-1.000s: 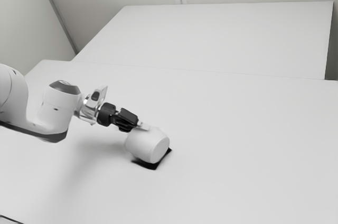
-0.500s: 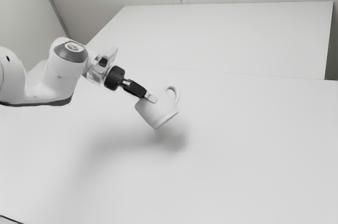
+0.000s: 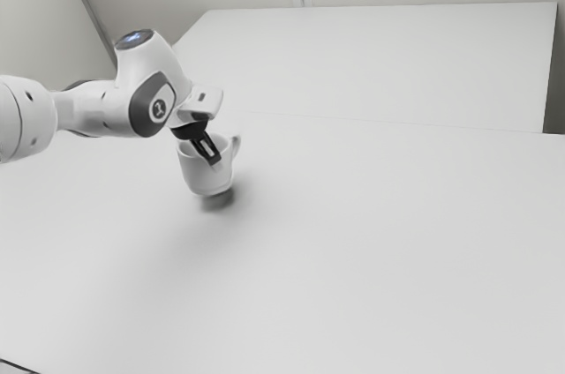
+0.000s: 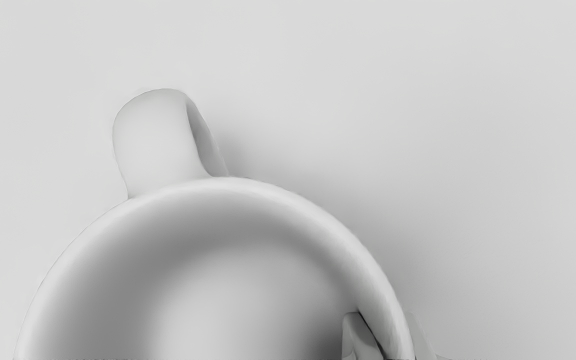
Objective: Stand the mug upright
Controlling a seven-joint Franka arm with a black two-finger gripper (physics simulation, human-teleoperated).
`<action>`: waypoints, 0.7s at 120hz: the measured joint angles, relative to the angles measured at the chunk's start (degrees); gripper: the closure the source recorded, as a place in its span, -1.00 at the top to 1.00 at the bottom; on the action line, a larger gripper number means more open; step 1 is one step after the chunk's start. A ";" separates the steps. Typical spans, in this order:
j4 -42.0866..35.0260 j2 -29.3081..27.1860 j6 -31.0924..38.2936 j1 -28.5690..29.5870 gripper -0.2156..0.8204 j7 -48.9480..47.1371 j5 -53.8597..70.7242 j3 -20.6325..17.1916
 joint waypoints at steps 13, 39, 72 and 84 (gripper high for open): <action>-3.99 0.05 4.28 -0.04 -0.85 -5.78 1.19 -0.61; -7.00 0.02 9.05 -0.01 -0.23 -14.61 0.37 -0.91; 3.04 -6.75 -4.03 0.00 0.36 -21.74 -1.52 -0.85; 14.39 -8.70 -18.23 0.83 0.44 -23.60 -2.57 -1.61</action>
